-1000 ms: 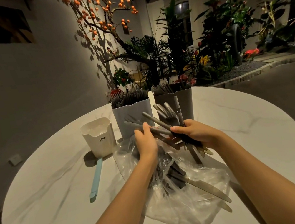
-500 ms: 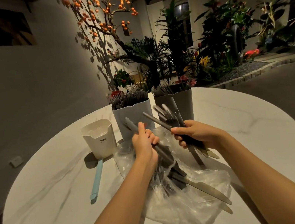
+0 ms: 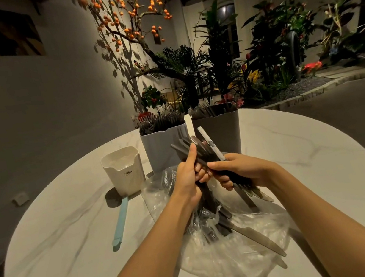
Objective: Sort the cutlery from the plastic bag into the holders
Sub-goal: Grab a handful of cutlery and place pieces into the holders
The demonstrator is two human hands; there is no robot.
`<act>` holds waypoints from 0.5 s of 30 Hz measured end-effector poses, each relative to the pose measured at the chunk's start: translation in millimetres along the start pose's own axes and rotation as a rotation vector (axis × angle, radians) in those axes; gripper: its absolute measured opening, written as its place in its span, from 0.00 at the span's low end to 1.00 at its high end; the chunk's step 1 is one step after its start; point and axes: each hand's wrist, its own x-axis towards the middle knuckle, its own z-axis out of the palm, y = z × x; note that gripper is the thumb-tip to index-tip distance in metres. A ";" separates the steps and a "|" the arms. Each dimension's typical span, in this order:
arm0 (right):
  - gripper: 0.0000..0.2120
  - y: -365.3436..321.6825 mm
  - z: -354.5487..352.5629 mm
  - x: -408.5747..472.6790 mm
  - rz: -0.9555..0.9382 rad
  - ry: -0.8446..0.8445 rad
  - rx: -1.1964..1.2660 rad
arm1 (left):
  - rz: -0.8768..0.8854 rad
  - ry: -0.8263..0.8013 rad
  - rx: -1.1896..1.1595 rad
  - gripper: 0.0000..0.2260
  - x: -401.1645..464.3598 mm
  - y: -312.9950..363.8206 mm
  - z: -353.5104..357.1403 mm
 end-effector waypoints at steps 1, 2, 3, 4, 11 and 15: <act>0.12 -0.2 -0.2 -0.7 0.010 -0.012 -0.005 | -0.011 -0.004 -0.012 0.18 -0.4 0.5 0.0; 0.12 -0.5 -0.3 -1.5 0.020 -0.025 -0.009 | -0.020 -0.002 -0.020 0.18 -0.4 0.6 0.1; 0.13 -0.6 -0.5 -2.0 0.029 -0.038 -0.011 | -0.029 0.000 -0.030 0.17 -0.4 0.8 0.7; 0.13 -0.7 -0.6 -2.5 0.036 -0.053 -0.009 | -0.041 0.003 -0.037 0.17 -0.8 1.3 1.5; 0.13 -1.9 2.0 -2.5 0.083 -0.147 -0.075 | -0.130 -0.025 0.052 0.13 -2.7 5.8 -3.2; 0.13 -2.0 3.7 -0.3 0.081 -0.102 -0.183 | -0.169 0.146 0.037 0.14 4.5 1.1 -4.7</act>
